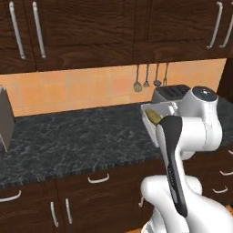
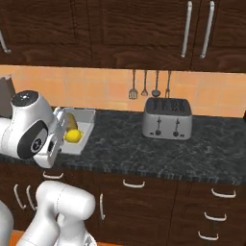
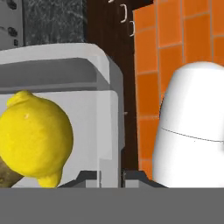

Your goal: Take the meat container that has the shrimp and place it on the second highest rack of the freezer. Then take the vegetable container that has the potato and lemon and place it on the highest rack of the freezer.

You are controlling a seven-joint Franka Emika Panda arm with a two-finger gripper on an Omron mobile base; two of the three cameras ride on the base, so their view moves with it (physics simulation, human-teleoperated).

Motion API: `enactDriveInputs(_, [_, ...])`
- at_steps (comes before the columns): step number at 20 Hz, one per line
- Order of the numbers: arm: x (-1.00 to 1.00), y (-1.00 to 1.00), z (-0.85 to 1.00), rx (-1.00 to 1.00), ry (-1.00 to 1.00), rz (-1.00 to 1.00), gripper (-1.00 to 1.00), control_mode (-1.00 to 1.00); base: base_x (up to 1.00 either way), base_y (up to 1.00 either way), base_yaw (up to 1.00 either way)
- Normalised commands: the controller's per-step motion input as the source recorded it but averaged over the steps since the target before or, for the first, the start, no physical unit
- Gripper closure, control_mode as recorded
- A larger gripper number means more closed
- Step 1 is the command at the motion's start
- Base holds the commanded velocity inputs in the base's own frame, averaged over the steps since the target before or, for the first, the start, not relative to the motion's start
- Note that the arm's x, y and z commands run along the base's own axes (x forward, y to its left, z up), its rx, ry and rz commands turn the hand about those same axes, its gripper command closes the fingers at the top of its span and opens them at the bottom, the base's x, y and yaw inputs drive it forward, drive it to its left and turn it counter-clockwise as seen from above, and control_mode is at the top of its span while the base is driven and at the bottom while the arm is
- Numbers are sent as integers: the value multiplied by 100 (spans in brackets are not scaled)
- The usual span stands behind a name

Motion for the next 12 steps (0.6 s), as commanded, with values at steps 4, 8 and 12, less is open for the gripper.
enactDriveInputs(4, [0,0,0,0,0,0,100,100,-30,-4,-92])
enactDriveInputs(8, [0,0,0,0,0,0,100,100,-4,0,-100])
enactDriveInputs(12, [0,0,0,0,0,0,100,100,-1,0,-100])
